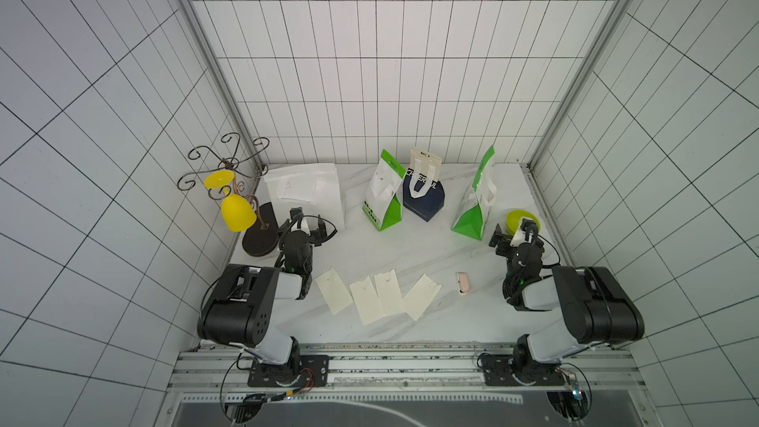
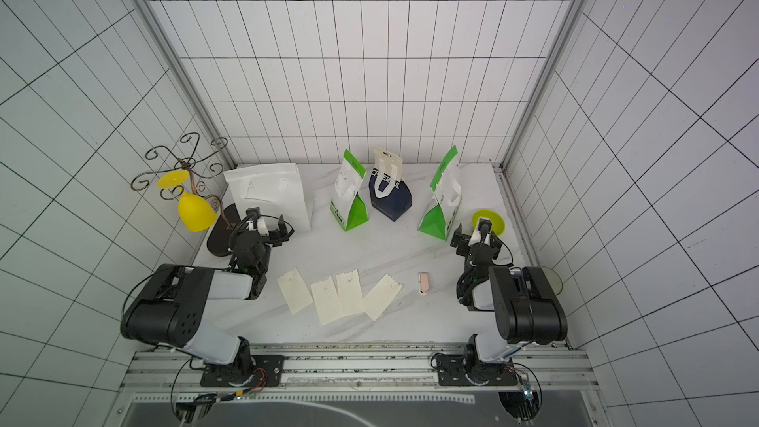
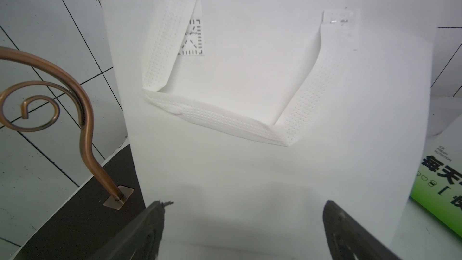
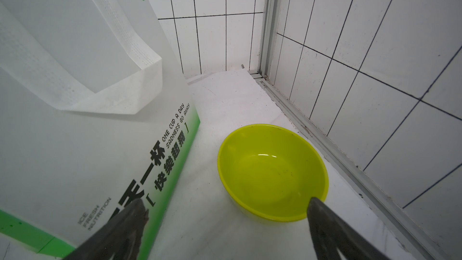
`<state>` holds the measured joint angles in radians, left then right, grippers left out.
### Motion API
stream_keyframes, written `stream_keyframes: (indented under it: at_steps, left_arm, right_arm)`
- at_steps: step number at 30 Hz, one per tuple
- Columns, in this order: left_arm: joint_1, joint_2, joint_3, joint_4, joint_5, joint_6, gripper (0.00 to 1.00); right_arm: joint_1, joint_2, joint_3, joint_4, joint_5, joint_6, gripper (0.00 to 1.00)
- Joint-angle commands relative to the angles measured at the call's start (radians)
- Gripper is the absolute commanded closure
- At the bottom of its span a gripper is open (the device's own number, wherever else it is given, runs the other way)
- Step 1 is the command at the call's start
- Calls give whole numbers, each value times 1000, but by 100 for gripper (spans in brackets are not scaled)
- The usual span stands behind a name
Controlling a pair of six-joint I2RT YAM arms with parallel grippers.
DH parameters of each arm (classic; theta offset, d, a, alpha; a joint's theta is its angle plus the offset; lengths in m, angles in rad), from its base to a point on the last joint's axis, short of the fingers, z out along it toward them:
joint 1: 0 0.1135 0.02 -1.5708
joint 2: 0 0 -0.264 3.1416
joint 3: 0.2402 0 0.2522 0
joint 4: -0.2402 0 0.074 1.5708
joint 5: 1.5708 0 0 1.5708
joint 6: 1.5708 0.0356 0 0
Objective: Staple the receipts to the bags
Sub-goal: Move the takeout bag to the center of the board.
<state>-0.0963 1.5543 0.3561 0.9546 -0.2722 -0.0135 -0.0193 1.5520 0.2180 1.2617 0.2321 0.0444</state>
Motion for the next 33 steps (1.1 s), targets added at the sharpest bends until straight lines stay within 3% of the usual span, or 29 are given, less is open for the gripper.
stream_keyframes:
  at_steps: [1, 15, 18, 20, 27, 33]
  left_arm:
    - [-7, 7, -1, 27, -26, 9, 2]
    - [-16, -12, -13, 79, -64, 19, 3]
    - [-17, -113, 33, -119, -107, -8, 2]
    - [-19, -177, 61, -258, -113, -23, 3]
    - [-49, -347, 38, -292, -217, -53, 2]
    - [-65, -490, 170, -553, -244, -275, 2]
  right_arm:
    - [-2, -10, 5, 47, 7, 2, 1]
    - [-1, -11, 7, 41, 5, 2, 0]
    - [13, -58, 20, -16, -23, -32, 0]
    - [46, -101, 32, -72, 39, -49, 0]
    - [124, -202, 120, -333, 204, -13, 1]
    - [207, -320, 194, -538, 328, 45, 0]
